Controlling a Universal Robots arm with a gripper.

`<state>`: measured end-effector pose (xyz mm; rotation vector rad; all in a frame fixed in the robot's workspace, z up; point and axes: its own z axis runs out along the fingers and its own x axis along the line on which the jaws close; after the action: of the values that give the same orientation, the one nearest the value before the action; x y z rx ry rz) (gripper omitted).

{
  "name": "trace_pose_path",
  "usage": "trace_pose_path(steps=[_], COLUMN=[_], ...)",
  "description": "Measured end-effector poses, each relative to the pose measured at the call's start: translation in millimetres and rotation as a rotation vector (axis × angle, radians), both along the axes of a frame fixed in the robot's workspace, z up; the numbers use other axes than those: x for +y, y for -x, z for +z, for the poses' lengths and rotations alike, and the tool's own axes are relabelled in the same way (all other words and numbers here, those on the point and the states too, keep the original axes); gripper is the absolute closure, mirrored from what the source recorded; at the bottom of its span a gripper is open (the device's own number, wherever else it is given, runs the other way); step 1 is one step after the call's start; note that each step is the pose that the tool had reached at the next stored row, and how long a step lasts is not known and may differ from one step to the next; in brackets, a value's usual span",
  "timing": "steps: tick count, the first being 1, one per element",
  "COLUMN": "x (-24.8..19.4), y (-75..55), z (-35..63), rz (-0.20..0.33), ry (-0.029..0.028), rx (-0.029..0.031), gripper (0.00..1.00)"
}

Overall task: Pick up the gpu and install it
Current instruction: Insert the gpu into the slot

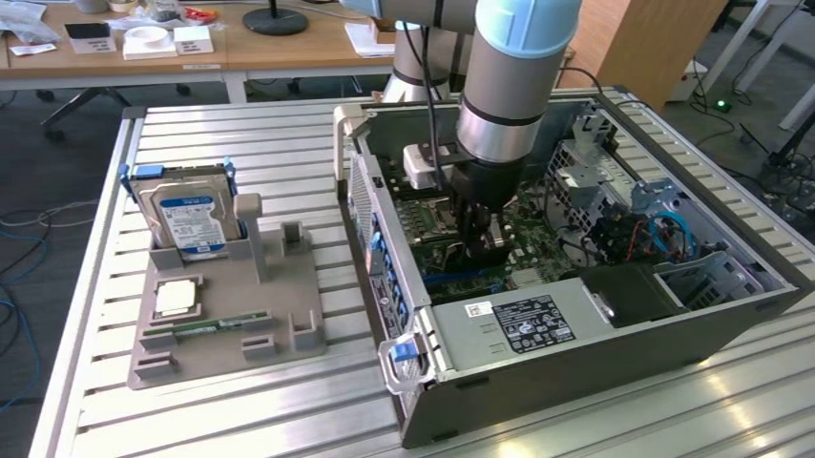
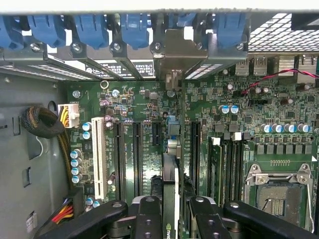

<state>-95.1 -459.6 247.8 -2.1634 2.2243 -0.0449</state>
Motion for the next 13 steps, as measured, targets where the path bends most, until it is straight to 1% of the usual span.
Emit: trace_pose_path(steps=[13], x=[0.0], y=[0.0], z=[0.7], rz=[0.006], ry=[-0.0002], rx=[-0.0007], gripper=[0.74])
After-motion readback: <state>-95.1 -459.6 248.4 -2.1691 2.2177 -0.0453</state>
